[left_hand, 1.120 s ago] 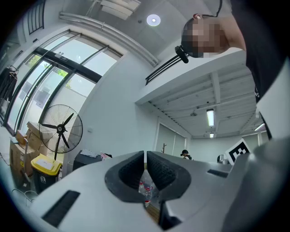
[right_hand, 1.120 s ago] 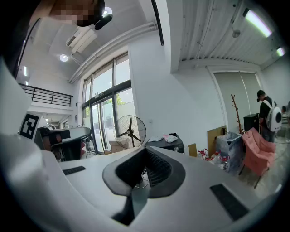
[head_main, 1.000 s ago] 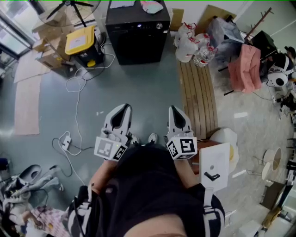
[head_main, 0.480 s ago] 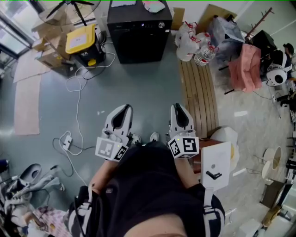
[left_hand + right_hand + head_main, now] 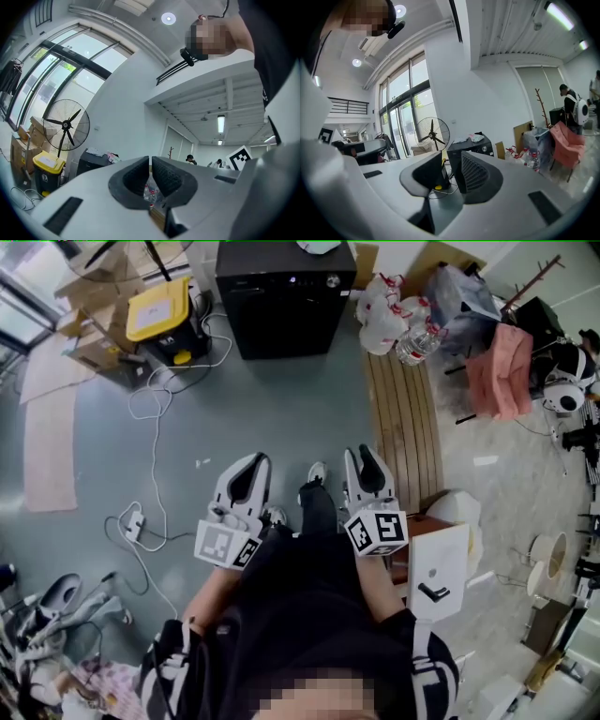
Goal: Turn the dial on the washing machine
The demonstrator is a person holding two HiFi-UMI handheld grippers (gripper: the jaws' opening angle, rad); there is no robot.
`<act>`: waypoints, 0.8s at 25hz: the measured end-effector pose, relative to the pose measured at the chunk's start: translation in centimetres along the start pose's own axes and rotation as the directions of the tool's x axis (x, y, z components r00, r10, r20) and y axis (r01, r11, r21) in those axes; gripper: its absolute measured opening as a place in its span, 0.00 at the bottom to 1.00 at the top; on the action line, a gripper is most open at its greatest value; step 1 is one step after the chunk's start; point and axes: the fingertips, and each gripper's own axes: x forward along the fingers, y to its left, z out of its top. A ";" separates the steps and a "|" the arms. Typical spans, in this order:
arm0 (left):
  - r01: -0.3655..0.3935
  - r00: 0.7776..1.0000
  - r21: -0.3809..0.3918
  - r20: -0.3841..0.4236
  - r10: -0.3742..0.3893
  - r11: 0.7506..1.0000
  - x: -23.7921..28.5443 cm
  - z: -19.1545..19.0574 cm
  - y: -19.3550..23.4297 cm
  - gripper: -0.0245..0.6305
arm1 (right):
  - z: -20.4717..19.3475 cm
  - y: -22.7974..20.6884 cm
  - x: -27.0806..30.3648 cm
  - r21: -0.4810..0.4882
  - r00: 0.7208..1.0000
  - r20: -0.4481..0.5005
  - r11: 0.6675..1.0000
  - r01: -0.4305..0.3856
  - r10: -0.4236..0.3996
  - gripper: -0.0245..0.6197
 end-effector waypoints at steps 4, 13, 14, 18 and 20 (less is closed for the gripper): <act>-0.033 0.999 0.001 0.021 0.033 0.999 4.2 -0.4 2.1 0.09 | 0.2 -2.9 5.2 0.005 1.000 -0.012 1.000 -0.016 0.016 0.25; -0.094 0.992 0.035 0.086 0.091 0.995 21.5 2.2 6.6 0.09 | 6.6 -12.9 23.4 -0.026 0.995 -0.011 0.995 -0.098 0.098 0.26; -0.105 0.990 0.038 0.100 0.101 0.994 23.2 2.7 7.2 0.09 | 7.2 -14.0 25.6 -0.025 0.994 -0.014 0.994 -0.107 0.106 0.27; -0.151 0.983 0.046 0.109 0.145 0.987 29.5 2.7 9.3 0.09 | 8.5 -18.7 33.9 -0.041 0.992 -0.022 0.991 -0.127 0.126 0.30; -0.157 0.983 0.037 0.097 0.153 0.987 32.0 2.2 10.4 0.09 | 8.5 -20.9 38.1 -0.036 0.993 -0.033 0.993 -0.114 0.113 0.31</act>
